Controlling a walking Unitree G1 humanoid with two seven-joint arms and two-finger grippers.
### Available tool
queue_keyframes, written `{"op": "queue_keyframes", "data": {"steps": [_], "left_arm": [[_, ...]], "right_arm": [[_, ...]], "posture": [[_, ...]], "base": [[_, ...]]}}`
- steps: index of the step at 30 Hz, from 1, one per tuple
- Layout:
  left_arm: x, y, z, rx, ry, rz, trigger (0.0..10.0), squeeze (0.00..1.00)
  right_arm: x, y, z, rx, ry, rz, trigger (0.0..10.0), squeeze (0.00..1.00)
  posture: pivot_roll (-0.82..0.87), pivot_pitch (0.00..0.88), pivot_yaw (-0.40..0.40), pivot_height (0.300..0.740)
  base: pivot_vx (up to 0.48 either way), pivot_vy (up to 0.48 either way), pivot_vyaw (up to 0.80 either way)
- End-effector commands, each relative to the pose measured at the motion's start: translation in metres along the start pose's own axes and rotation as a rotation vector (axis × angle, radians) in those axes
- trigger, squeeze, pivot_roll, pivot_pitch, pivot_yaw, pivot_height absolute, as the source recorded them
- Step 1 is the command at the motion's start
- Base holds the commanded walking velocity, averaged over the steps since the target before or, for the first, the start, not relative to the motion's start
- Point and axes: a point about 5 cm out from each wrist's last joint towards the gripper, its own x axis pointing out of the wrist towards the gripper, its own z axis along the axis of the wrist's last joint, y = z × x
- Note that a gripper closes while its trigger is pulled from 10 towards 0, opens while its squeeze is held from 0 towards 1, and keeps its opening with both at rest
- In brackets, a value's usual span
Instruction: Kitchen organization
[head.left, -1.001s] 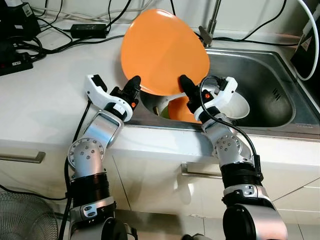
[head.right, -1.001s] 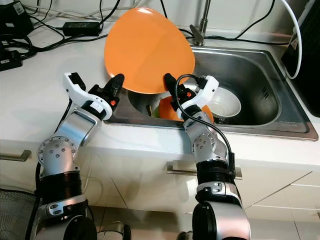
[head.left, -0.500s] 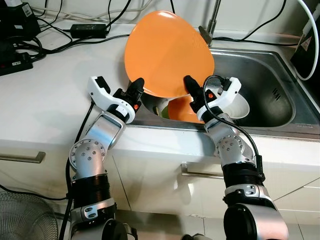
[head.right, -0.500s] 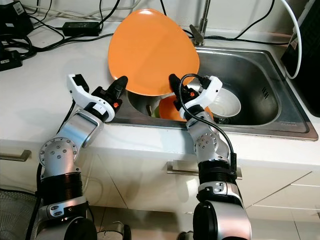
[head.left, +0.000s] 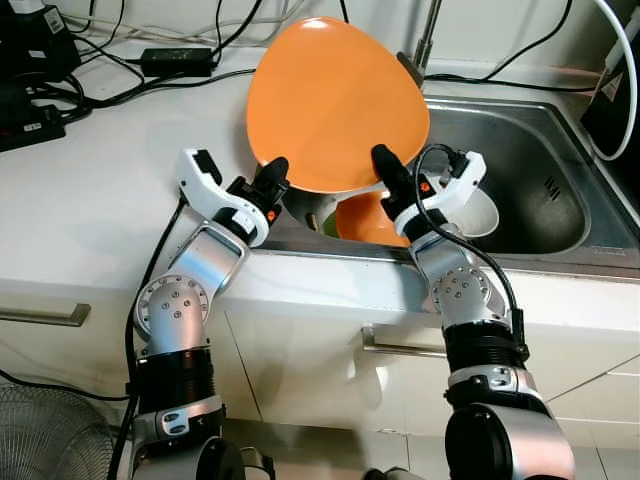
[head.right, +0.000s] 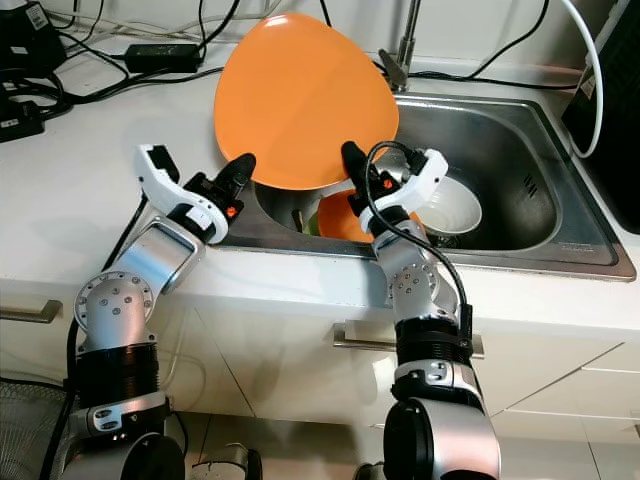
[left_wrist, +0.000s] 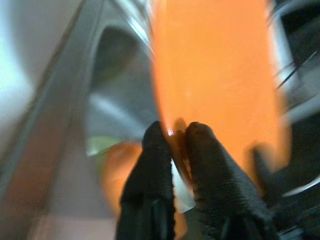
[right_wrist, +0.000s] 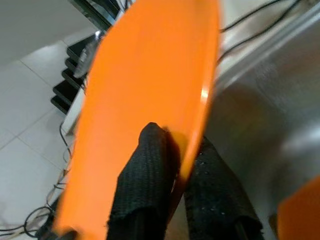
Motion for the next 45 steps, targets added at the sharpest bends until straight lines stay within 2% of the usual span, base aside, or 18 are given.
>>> {"op": "queue_keyframes", "data": {"steps": [1,8,14,15,17,18,21,27,28,30,31,32,33,34,38,39,41,45], "left_arm": [[0.004,-0.017,-0.006,0.075,0.028,-0.072,10.0,1.00],[0.003,-0.015,-0.013,0.083,0.075,-0.069,10.0,1.00],[0.002,-0.011,-0.015,0.176,0.109,-0.047,10.0,1.00],[0.001,-0.011,-0.017,0.209,0.118,-0.052,10.0,0.05],[0.001,-0.011,-0.018,0.232,0.125,-0.055,10.0,0.05],[0.000,-0.012,-0.018,0.273,0.133,-0.064,10.0,0.00],[0.000,-0.013,-0.018,0.302,0.138,-0.065,10.0,0.00],[-0.001,-0.011,-0.013,0.431,0.124,-0.039,10.0,0.00],[-0.001,-0.011,-0.013,0.431,0.124,-0.039,10.0,0.00],[-0.002,-0.012,-0.010,0.491,0.118,-0.045,10.0,0.00],[-0.002,-0.012,-0.010,0.491,0.118,-0.045,10.0,0.00],[-0.002,-0.013,-0.009,0.525,0.116,-0.046,10.0,0.00],[-0.003,-0.012,-0.005,0.613,0.110,-0.025,10.0,0.00],[-0.003,-0.011,-0.005,0.643,0.111,-0.016,10.0,0.00],[-0.004,-0.010,-0.004,0.672,0.110,-0.009,10.0,0.00],[-0.006,-0.011,-0.003,0.707,0.109,-0.011,10.0,0.00],[-0.008,-0.012,-0.004,0.731,0.112,-0.011,10.0,0.00],[-0.009,-0.013,-0.004,0.739,0.112,-0.018,10.0,0.00]], "right_arm": [[0.005,0.006,0.003,-0.027,0.001,0.010,0.0,0.00],[0.009,0.008,0.010,0.046,-0.048,-0.002,0.0,0.00],[0.013,0.007,0.023,0.093,-0.120,-0.039,0.0,0.00],[0.014,0.006,0.027,0.095,-0.139,-0.050,0.0,0.00],[0.014,0.005,0.029,0.097,-0.153,-0.058,0.0,0.00],[0.017,0.003,0.038,0.095,-0.190,-0.081,0.0,0.00],[0.019,0.001,0.045,0.082,-0.211,-0.100,0.0,0.00],[0.025,-0.001,0.063,0.012,-0.237,-0.120,0.0,0.00],[0.025,-0.001,0.063,0.012,-0.237,-0.120,0.0,0.00],[0.027,-0.002,0.069,-0.054,-0.236,-0.132,0.0,0.00],[0.027,-0.002,0.069,-0.054,-0.236,-0.132,0.0,0.00],[0.028,-0.003,0.072,-0.078,-0.232,-0.142,0.0,0.00],[0.029,-0.007,0.075,-0.149,-0.212,-0.179,0.0,0.00],[0.028,-0.011,0.076,-0.184,-0.197,-0.209,10.0,0.00],[0.027,-0.018,0.076,-0.245,-0.167,-0.260,10.0,0.00],[0.024,-0.027,0.074,-0.338,-0.119,-0.322,10.0,0.00],[0.022,-0.032,0.073,-0.433,-0.081,-0.363,10.0,0.00],[0.021,-0.036,0.071,-0.462,-0.055,-0.383,10.0,0.00]], "posture": [[0.06,0.075,0.002,0.718],[0.06,0.073,0.005,0.718],[0.06,0.068,0.006,0.718],[0.06,0.068,0.007,0.718],[0.06,0.068,0.007,0.718],[0.06,0.065,0.007,0.718],[0.06,0.062,0.007,0.718],[0.06,0.055,0.005,0.718],[0.06,0.055,0.005,0.718],[0.06,0.050,0.004,0.718],[0.06,0.050,0.004,0.718],[0.07,0.046,0.002,0.718],[0.07,0.045,0.001,0.718],[0.07,0.042,-0.003,0.718],[0.08,0.039,-0.007,0.718],[0.09,0.037,-0.014,0.718],[0.09,0.037,-0.014,0.718],[0.10,0.041,-0.020,0.718]], "base": [[0.000,0.000,0.00],[0.000,0.000,0.00],[0.000,0.000,0.00],[0.000,0.000,0.00],[0.000,0.000,0.00],[0.000,0.000,0.00],[0.000,0.000,0.00],[0.000,0.000,0.00],[0.000,0.000,0.00],[0.000,0.000,0.00],[0.000,0.000,0.00],[0.000,0.000,0.00],[0.000,0.000,0.00],[0.000,0.000,0.00],[0.000,0.000,0.00],[0.000,0.000,0.00],[0.000,0.000,0.00],[0.000,0.000,0.00]]}}
